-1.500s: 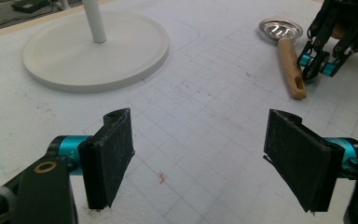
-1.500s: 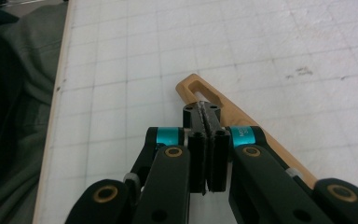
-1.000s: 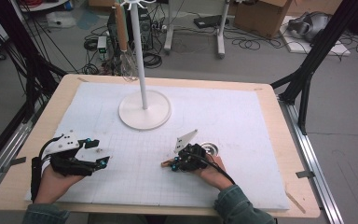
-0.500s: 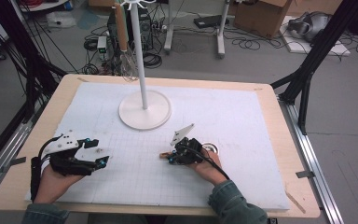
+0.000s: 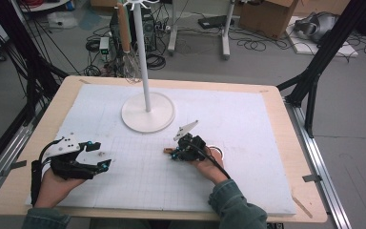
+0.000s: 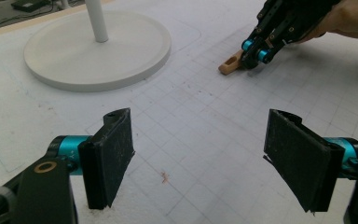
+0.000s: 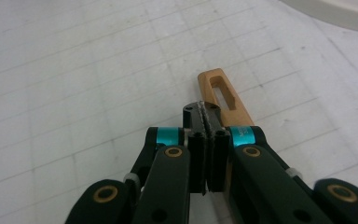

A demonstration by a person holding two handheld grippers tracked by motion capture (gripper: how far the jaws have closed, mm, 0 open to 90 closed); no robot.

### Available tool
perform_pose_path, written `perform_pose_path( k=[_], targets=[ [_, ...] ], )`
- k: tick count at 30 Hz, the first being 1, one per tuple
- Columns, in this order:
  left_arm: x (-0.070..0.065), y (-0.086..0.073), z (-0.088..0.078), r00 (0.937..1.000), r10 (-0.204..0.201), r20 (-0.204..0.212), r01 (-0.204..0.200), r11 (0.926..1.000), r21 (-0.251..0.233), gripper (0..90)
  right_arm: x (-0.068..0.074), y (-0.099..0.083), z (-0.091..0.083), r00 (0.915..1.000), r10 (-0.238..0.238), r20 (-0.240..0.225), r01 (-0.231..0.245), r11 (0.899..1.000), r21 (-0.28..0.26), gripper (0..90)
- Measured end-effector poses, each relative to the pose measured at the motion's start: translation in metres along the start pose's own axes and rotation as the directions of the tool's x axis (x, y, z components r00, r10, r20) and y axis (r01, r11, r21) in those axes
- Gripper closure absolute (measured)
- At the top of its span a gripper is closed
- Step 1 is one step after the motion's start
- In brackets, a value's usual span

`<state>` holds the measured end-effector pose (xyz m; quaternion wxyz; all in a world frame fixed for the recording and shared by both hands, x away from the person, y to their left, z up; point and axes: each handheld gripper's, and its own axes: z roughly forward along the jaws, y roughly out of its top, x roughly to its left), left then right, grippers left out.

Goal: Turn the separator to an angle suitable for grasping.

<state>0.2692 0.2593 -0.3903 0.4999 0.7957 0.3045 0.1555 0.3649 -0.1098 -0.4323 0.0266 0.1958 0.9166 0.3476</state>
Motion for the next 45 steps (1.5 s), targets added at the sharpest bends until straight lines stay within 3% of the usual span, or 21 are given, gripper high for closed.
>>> perform_pose_path(
  k=[15, 22, 23, 27, 36, 45],
  targets=[
    [0.0, 0.0, 0.001, 1.0, 0.002, 0.0, -0.002, 1.0, 0.004, 24.2, -0.015, 0.0, -0.001, 0.9956, 0.073, 0.058, -0.073, 0.997, -0.013, 89.5],
    [0.0, -0.001, 0.002, 1.0, 0.002, 0.002, -0.002, 1.0, 0.006, 24.2, -0.017, -0.001, -0.008, 0.9943, 0.104, 0.024, -0.103, 0.994, -0.041, 89.2],
    [0.0, -0.001, 0.002, 1.0, 0.001, 0.002, -0.001, 1.0, 0.007, 24.2, -0.016, -0.001, -0.011, 0.9946, 0.103, 0.005, -0.103, 0.993, -0.054, 89.1],
    [0.0, -0.001, 0.002, 1.0, 0.006, 0.004, -0.006, 1.0, 0.008, 24.2, -0.014, 0.001, -0.023, 0.9967, 0.08, 0.014, -0.079, 0.995, -0.06, 84.5],
    [-0.001, 0.0, 0.002, 1.0, 0.007, 0.005, -0.007, 0.9999, 0.009, 24.2, -0.028, -0.005, -0.048, 0.9947, 0.1, -0.024, -0.101, 0.992, -0.075, 74.0],
    [0.001, 0.0, 0.001, 1.0, 0.004, 0.003, -0.004, 1.0, 0.005, 24.1, -0.044, -0.004, -0.059, 0.9943, 0.093, -0.052, -0.095, 0.995, -0.044, 60.3]
  ],
)
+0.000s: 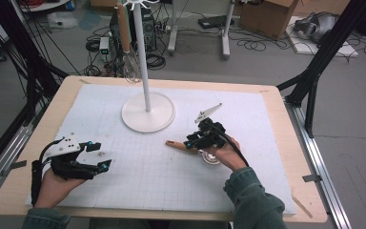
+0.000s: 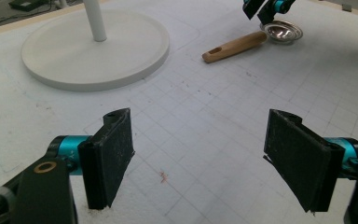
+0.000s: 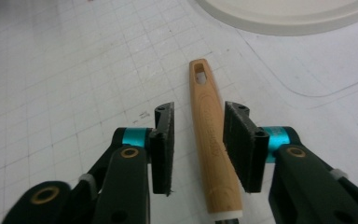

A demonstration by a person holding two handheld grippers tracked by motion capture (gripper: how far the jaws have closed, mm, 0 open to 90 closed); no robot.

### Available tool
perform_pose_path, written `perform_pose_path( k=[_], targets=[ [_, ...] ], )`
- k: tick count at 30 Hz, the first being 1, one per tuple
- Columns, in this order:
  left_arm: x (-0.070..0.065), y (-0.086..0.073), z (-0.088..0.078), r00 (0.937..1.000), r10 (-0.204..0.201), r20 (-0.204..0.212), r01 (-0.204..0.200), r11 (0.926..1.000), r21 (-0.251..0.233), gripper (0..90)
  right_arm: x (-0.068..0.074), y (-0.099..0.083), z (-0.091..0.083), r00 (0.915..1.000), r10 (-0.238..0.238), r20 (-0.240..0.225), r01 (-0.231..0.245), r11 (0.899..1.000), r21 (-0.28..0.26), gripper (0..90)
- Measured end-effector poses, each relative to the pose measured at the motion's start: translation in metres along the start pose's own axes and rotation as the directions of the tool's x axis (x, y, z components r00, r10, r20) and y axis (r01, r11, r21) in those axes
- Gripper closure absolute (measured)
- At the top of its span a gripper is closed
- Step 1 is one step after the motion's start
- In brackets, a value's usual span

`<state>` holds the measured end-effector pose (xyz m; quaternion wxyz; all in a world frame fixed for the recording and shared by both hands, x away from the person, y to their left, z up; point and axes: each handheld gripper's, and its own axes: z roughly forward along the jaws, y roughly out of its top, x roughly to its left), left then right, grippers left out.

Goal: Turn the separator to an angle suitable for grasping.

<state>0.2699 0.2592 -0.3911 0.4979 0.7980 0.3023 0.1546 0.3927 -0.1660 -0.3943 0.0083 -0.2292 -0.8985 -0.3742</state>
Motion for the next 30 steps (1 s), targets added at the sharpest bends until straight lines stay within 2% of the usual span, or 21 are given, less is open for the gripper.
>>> perform_pose_path(
  k=[6, 11, 23, 30],
  targets=[
    [0.0, 0.0, 0.001, 1.0, 0.001, 0.004, -0.001, 1.0, 0.003, 24.1, -0.009, 0.008, -0.009, 0.9995, -0.019, -0.024, 0.02, 0.999, 0.025, 51.5],
    [0.0, 0.0, 0.0, 1.0, -0.006, 0.004, 0.006, 1.0, -0.003, 24.1, -0.016, 0.006, -0.003, 0.9992, -0.015, -0.038, 0.017, 0.998, 0.061, 48.0],
    [0.001, -0.001, 0.0, 1.0, -0.005, 0.002, 0.005, 1.0, -0.003, 24.0, -0.027, -0.011, 0.016, 0.9973, 0.008, -0.073, 0.002, 0.99, 0.139, 53.7],
    [0.0, 0.0, 0.0, 1.0, -0.002, 0.005, 0.002, 1.0, -0.001, 24.0, -0.023, -0.012, 0.02, 0.9959, 0.008, -0.09, 0.008, 0.985, 0.171, 56.5]
  ],
)
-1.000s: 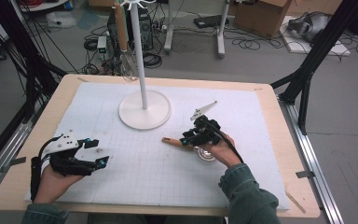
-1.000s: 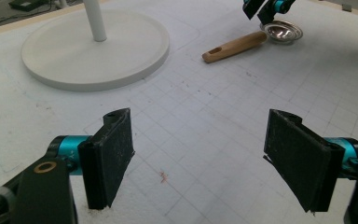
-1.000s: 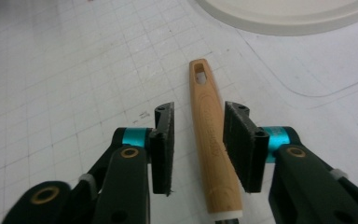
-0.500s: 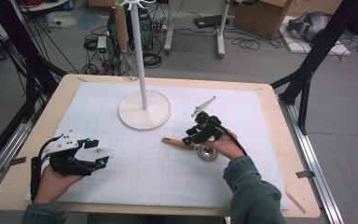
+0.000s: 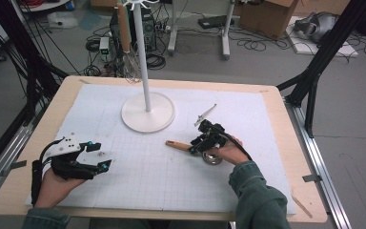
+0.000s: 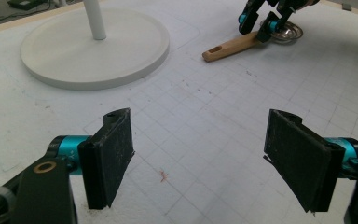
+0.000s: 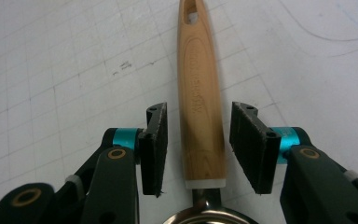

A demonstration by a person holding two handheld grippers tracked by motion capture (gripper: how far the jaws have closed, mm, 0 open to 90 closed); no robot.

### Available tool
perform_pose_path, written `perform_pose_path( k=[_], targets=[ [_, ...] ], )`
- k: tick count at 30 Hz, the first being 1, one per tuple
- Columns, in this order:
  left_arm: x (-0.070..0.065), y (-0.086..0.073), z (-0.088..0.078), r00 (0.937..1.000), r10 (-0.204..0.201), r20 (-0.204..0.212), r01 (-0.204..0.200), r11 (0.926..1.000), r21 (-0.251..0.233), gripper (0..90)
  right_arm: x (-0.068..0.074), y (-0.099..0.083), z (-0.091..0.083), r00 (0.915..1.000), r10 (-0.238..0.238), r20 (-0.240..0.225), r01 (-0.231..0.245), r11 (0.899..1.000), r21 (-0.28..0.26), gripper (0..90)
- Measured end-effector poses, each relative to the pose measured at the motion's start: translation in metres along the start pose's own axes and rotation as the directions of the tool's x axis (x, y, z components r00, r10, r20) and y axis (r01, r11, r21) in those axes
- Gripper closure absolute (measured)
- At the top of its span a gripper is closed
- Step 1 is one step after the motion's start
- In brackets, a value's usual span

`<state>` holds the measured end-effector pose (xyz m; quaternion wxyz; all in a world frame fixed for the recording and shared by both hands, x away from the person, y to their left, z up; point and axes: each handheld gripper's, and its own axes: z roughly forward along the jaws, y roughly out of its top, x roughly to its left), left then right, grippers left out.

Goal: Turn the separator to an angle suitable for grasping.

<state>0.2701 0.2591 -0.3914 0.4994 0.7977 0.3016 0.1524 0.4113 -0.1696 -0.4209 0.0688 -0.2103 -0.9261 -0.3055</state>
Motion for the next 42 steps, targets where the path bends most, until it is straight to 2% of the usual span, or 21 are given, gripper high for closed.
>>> perform_pose_path(
  k=[10, 18, 23, 27, 32, 35, 37, 39, 42],
  targets=[
    [0.0, 0.0, -0.001, 1.0, 0.0, -0.001, 0.0, 1.0, -0.002, 23.8, 0.01, 0.002, 0.004, 0.9992, -0.038, 0.012, 0.037, 0.998, 0.042, 59.8],
    [-0.001, 0.0, 0.0, 1.0, -0.002, -0.003, 0.002, 1.0, -0.002, 23.8, 0.018, 0.005, 0.008, 0.9938, -0.092, 0.064, 0.085, 0.992, 0.093, 64.7],
    [-0.001, 0.001, 0.0, 1.0, -0.001, 0.002, 0.001, 1.0, -0.002, 23.8, 0.021, 0.006, 0.009, 0.9879, -0.127, 0.089, 0.117, 0.987, 0.113, 65.8],
    [-0.001, 0.001, 0.001, 1.0, 0.0, 0.002, 0.0, 1.0, 0.001, 23.8, 0.029, 0.008, 0.012, 0.9716, -0.193, 0.136, 0.173, 0.974, 0.149, 66.1],
    [-0.002, 0.001, 0.004, 0.9999, 0.002, 0.011, -0.002, 1.0, 0.006, 23.9, 0.033, 0.009, 0.013, 0.9635, -0.215, 0.159, 0.189, 0.968, 0.163, 66.9],
    [-0.002, 0.001, 0.005, 0.9999, 0.005, 0.015, -0.005, 0.9999, 0.008, 23.9, 0.031, 0.009, 0.012, 0.9679, -0.201, 0.15, 0.177, 0.971, 0.16, 68.1],
    [-0.002, 0.002, 0.006, 0.9999, 0.001, 0.013, -0.002, 1.0, 0.005, 23.9, 0.031, 0.009, 0.012, 0.9679, -0.196, 0.157, 0.172, 0.973, 0.155, 68.6],
    [-0.002, 0.001, 0.005, 0.9999, 0.001, 0.012, -0.001, 1.0, 0.008, 23.9, 0.03, 0.009, 0.012, 0.9743, -0.168, 0.15, 0.147, 0.978, 0.146, 69.0],
    [-0.001, 0.001, 0.004, 0.9999, 0.001, 0.011, -0.001, 1.0, 0.008, 23.9, 0.029, 0.009, 0.011, 0.9784, -0.147, 0.145, 0.127, 0.982, 0.139, 69.2]
  ],
)
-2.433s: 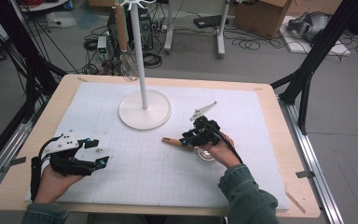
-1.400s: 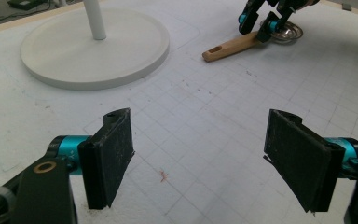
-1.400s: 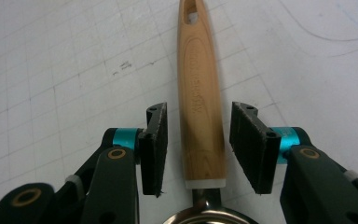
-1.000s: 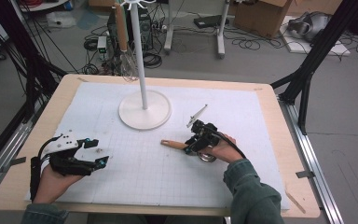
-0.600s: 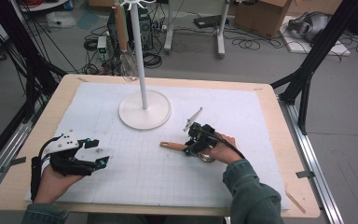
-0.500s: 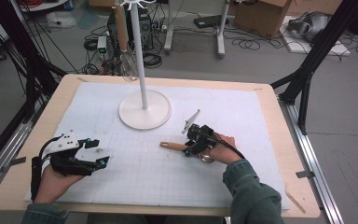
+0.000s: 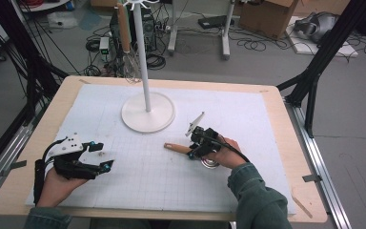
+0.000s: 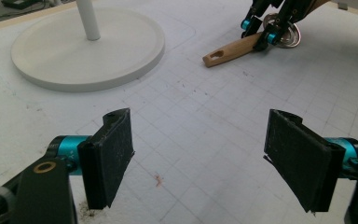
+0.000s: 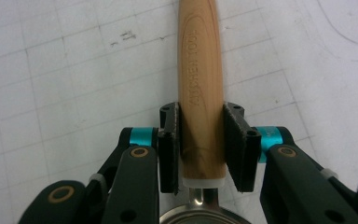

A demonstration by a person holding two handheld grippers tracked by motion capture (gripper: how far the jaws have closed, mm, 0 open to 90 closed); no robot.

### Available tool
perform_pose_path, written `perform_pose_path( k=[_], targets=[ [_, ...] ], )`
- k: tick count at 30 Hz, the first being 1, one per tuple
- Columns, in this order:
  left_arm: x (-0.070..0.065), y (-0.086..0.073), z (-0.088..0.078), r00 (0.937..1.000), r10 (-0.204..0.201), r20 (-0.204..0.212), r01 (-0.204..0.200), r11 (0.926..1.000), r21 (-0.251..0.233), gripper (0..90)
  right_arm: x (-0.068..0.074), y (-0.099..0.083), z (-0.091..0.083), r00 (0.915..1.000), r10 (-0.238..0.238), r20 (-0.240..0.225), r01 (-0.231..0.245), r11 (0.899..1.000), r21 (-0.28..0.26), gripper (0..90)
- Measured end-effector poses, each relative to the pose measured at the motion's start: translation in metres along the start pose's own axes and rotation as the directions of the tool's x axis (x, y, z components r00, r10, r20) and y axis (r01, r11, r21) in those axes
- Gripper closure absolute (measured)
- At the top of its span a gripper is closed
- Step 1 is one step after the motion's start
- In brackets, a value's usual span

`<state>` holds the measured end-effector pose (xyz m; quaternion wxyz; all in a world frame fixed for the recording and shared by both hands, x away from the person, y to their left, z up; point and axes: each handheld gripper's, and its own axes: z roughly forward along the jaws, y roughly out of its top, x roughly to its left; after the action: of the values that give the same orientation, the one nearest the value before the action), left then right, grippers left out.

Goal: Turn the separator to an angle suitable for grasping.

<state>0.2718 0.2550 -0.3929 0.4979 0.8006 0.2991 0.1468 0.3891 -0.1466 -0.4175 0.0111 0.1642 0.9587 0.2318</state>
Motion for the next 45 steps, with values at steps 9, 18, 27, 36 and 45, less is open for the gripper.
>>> perform_pose_path(
  k=[9, 18, 27, 36, 45],
  targets=[
    [0.0, 0.0, -0.002, 1.0, -0.004, -0.003, 0.004, 1.0, -0.005, 23.9, 0.004, 0.002, -0.003, 0.9999, 0.004, 0.011, -0.005, 1.0, 0.009, 70.0],
    [0.0, 0.001, -0.003, 1.0, -0.001, -0.005, 0.0, 1.0, -0.009, 23.9, 0.009, 0.006, -0.006, 0.9995, -0.007, 0.031, 0.005, 0.999, 0.041, 69.8],
    [0.0, 0.002, -0.004, 1.0, 0.003, -0.003, -0.003, 0.9999, -0.015, 23.9, 0.01, 0.007, -0.005, 0.9998, 0.002, 0.019, -0.003, 0.999, 0.05, 70.1],
    [0.0, 0.002, -0.003, 1.0, 0.0, -0.001, 0.0, 0.9999, -0.015, 23.9, 0.008, 0.005, 0.001, 0.9997, 0.023, 0.0, -0.023, 0.997, 0.069, 68.8],
    [-0.001, 0.002, -0.001, 1.0, -0.002, 0.004, 0.002, 0.9999, -0.016, 24.0, 0.01, 0.006, 0.001, 0.9996, 0.026, 0.007, -0.027, 0.997, 0.075, 70.0]
  ],
)
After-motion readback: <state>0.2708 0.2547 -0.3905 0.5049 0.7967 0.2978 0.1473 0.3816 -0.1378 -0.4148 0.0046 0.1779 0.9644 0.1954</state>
